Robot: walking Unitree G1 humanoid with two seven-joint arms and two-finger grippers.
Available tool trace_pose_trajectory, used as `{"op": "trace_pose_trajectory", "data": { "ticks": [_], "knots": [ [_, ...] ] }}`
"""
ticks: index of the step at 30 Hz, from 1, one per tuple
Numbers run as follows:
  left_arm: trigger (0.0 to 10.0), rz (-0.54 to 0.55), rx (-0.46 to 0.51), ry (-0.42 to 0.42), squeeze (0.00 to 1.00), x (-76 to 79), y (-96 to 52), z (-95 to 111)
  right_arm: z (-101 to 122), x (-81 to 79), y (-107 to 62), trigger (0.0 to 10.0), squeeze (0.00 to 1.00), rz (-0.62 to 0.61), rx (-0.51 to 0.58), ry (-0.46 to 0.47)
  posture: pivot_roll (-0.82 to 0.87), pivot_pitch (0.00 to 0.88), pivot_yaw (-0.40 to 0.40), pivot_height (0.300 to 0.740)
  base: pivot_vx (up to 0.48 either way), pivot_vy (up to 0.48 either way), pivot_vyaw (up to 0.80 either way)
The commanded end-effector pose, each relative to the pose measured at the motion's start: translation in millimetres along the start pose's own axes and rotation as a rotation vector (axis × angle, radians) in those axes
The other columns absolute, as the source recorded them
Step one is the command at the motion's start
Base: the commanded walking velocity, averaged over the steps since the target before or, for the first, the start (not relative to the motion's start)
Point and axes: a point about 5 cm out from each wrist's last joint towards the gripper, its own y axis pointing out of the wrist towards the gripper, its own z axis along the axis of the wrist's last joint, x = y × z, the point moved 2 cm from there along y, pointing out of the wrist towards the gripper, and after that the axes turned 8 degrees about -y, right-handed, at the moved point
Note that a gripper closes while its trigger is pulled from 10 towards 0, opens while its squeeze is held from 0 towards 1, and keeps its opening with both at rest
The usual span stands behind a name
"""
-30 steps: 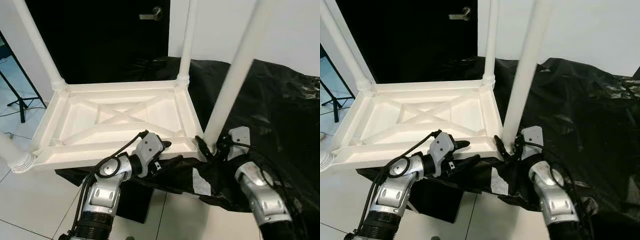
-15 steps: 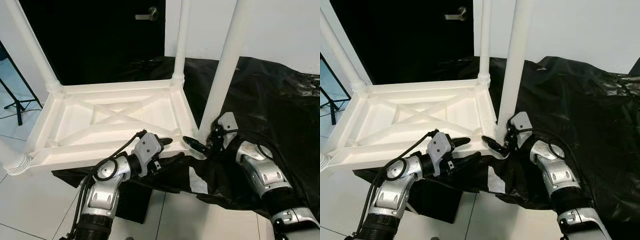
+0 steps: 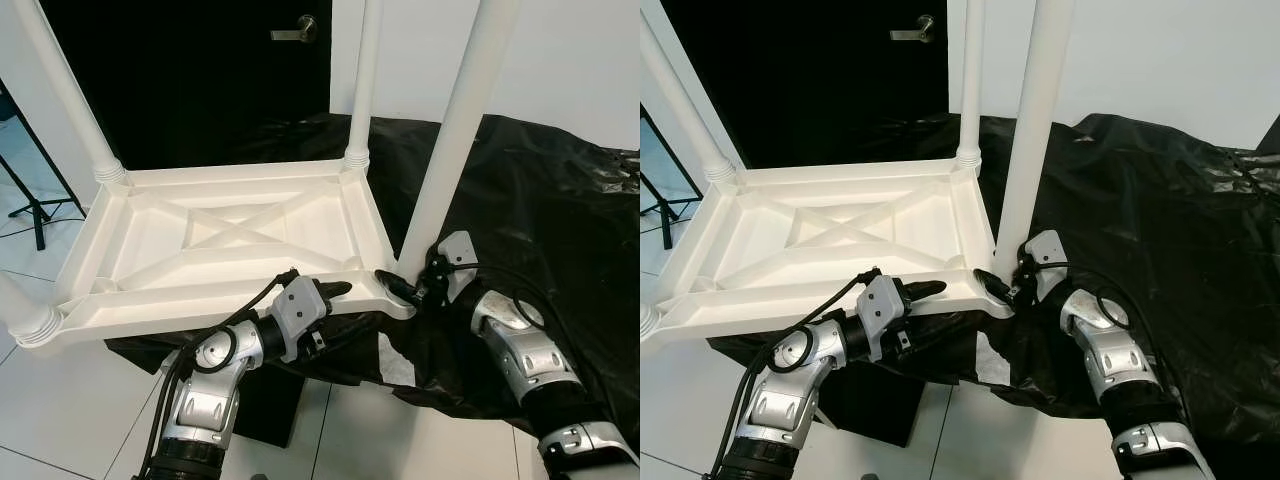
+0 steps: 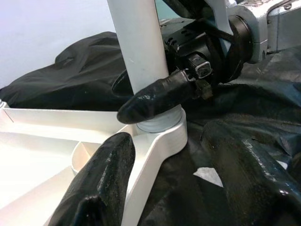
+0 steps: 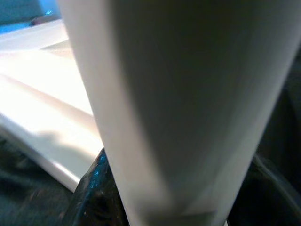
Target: Building children table
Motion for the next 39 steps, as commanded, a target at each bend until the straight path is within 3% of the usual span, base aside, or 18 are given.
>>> {"op": "trace_pose_trajectory", "data": {
  "ticks": [1, 4, 8, 9, 10, 11, 16, 24, 25, 26, 27, 28, 29, 34, 35, 36, 38, 39],
  "knots": [
    [10.0, 0.101, -0.005, -0.004, 0.0, -6.9, -0.6, -3, -12, -0.1, -5.8, 0.0, 0.0, -0.059, -0.068, -0.018, -0.03, 0.0, -0.01, 0.74, 0.0, 0.0, 0.0],
    [10.0, 0.086, -0.012, 0.0, 0.0, -9.3, 0.8, -3, -10, -4.7, -8.8, 0.0, 0.0, -0.21, -0.066, 0.014, -0.03, 0.0, -0.004, 0.74, 0.0, 0.0, 0.0],
    [10.0, 0.085, -0.017, 0.004, 0.0, -10.9, 1.1, -3, -9, -7.0, -11.2, 0.0, 0.0, -0.286, -0.071, 0.027, -0.03, 0.0, -0.005, 0.74, 0.0, 0.0, 0.0],
    [10.0, 0.088, -0.019, 0.006, 0.0, -12.6, 0.8, -3, -9, -8.8, -13.4, 8.2, 0.0, -0.378, -0.077, 0.047, -0.03, 0.0, -0.005, 0.74, 0.0, 0.0, 0.0],
    [10.0, 0.088, -0.019, 0.006, 0.0, -12.6, 0.8, -3, -9, -8.8, -13.4, 8.2, 0.0, -0.378, -0.077, 0.047, -0.03, 0.0, -0.005, 0.74, 0.0, 0.0, 0.0],
    [10.0, 0.092, -0.02, 0.005, 0.0, -13.6, 0.0, -2, -8, -9.2, -16.0, 10.0, 0.0, -0.472, -0.092, 0.053, -0.03, 0.0, -0.006, 0.74, 0.0, 0.0, 0.0],
    [10.0, 0.097, -0.02, -0.002, 0.0, -13.8, -1.9, -3, -7, -11.0, -22.8, 10.0, 0.0, -0.69, -0.137, 0.086, -0.03, 0.0, 0.002, 0.74, 0.0, 0.0, 0.0],
    [10.0, 0.089, -0.027, 0.001, 0.0, -15.1, -2.3, -3, -7, -14.1, -22.9, 10.0, 0.0, -0.719, -0.143, 0.11, -0.03, 0.0, 0.007, 0.74, 0.0, 0.0, 0.0],
    [10.0, 0.09, -0.03, 0.004, 0.0, -16.1, -2.4, -3, -6, -13.2, -24.1, 10.0, 0.47, -0.724, -0.142, 0.107, -0.03, 0.0, 0.005, 0.74, 0.0, 0.0, 0.0],
    [10.0, 0.09, -0.03, 0.004, 0.0, -16.1, -2.4, -3, -6, -13.2, -24.1, 10.0, 0.47, -0.724, -0.142, 0.107, -0.03, 0.0, 0.005, 0.74, 0.0, 0.0, 0.0],
    [10.0, 0.092, -0.031, 0.006, 0.0, -16.9, -2.4, -3, -6, -12.9, -24.7, 10.0, 0.85, -0.726, -0.141, 0.109, -0.03, 0.0, 0.005, 0.74, 0.0, 0.0, 0.0],
    [10.0, 0.092, -0.031, 0.006, 0.0, -16.9, -2.4, -3, -6, -12.9, -24.7, 10.0, 0.85, -0.726, -0.141, 0.109, -0.03, 0.0, 0.005, 0.74, 0.0, 0.0, 0.0],
    [10.0, 0.094, -0.031, 0.005, 0.0, -17.3, -2.2, -3, -6, -13.4, -25.2, 10.0, 1.0, -0.728, -0.143, 0.115, -0.03, 0.0, 0.005, 0.74, 0.0, 0.0, 0.0],
    [10.0, 0.093, -0.03, 0.003, 0.0, -16.5, -1.4, -3, -2, -13.1, -25.1, 10.0, 1.0, -0.712, -0.135, 0.093, -0.03, 0.0, -0.001, 0.74, 0.0, 0.0, 0.0],
    [10.0, 0.089, -0.028, 0.002, 0.0, -14.9, -0.5, -3, 2, -10.7, -25.3, 10.0, 1.0, -0.655, -0.118, 0.036, -0.03, 0.0, -0.008, 0.74, 0.0, 0.0, 0.0],
    [10.0, 0.087, -0.028, 0.001, 0.0, -14.1, -0.8, -4, 3, -9.1, -25.8, 10.0, 0.33, -0.611, -0.107, 0.005, -0.03, 0.0, -0.011, 0.74, 0.0, 0.0, 0.0],
    [10.0, 0.086, -0.029, 0.001, 0.0, -13.6, -1.0, -4, 3, -8.0, -26.3, 10.0, 0.33, -0.583, -0.101, -0.012, -0.03, 0.0, -0.012, 0.74, 0.0, 0.0, 0.0],
    [10.0, 0.084, -0.03, 0.002, 0.0, -13.3, -1.8, -4, 4, -5.6, -27.1, 10.0, 0.0, -0.555, -0.094, -0.024, -0.02, 0.0, -0.018, 0.74, 0.0, 0.0, 0.0]
  ]
}}
